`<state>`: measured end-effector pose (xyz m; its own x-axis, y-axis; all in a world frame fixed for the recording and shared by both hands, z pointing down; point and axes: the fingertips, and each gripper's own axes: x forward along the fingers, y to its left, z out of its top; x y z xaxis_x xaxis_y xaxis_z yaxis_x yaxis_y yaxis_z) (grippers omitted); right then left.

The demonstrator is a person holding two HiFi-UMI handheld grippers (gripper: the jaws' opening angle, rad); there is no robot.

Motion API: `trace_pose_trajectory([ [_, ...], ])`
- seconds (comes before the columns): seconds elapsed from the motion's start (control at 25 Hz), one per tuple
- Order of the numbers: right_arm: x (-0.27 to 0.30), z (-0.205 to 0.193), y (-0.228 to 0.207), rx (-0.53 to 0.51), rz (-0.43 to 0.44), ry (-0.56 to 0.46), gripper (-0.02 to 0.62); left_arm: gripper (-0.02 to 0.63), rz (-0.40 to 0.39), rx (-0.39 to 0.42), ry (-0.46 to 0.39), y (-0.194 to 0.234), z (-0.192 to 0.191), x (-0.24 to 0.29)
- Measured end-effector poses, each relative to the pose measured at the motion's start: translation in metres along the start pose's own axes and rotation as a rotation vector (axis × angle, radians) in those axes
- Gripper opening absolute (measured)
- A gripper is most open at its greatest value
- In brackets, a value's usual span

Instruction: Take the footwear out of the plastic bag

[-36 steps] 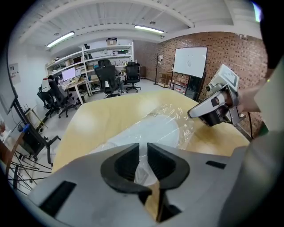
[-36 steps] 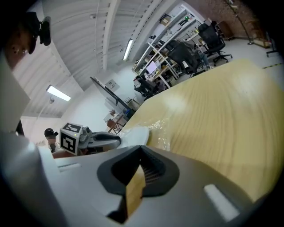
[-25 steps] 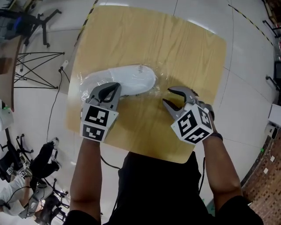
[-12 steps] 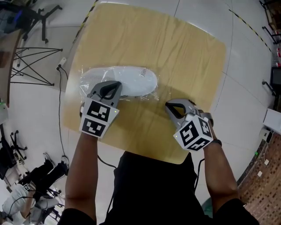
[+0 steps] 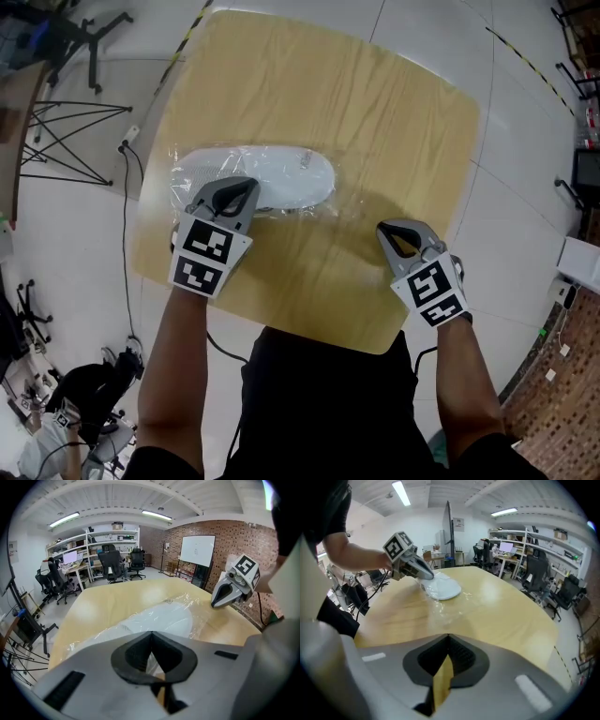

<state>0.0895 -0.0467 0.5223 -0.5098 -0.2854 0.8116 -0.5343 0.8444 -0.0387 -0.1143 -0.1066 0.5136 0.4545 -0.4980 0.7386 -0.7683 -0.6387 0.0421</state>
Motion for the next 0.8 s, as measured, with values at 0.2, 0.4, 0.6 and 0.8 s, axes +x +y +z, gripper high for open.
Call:
trace_pose_trajectory([
  [0.2,0.009,0.045,-0.035,0.037,-0.088,-0.111,0.021,0.008,0.011,0.009,0.006,-0.003,-0.002,0.001],
  [0.4,0.066,0.083,-0.049,-0.128,-0.091,-0.059,0.134,0.008,0.016,0.002,0.030,-0.004,-0.003,0.002],
  [0.6,0.065,0.070,-0.057,-0.122,-0.100,-0.040,0.002,0.008,0.008,-0.006,0.047,-0.005,-0.003,0.003],
  [0.8,0.031,0.065,-0.030,0.024,-0.015,-0.124,0.005,0.008,0.015,-0.003,0.038,-0.003,-0.003,0.000],
])
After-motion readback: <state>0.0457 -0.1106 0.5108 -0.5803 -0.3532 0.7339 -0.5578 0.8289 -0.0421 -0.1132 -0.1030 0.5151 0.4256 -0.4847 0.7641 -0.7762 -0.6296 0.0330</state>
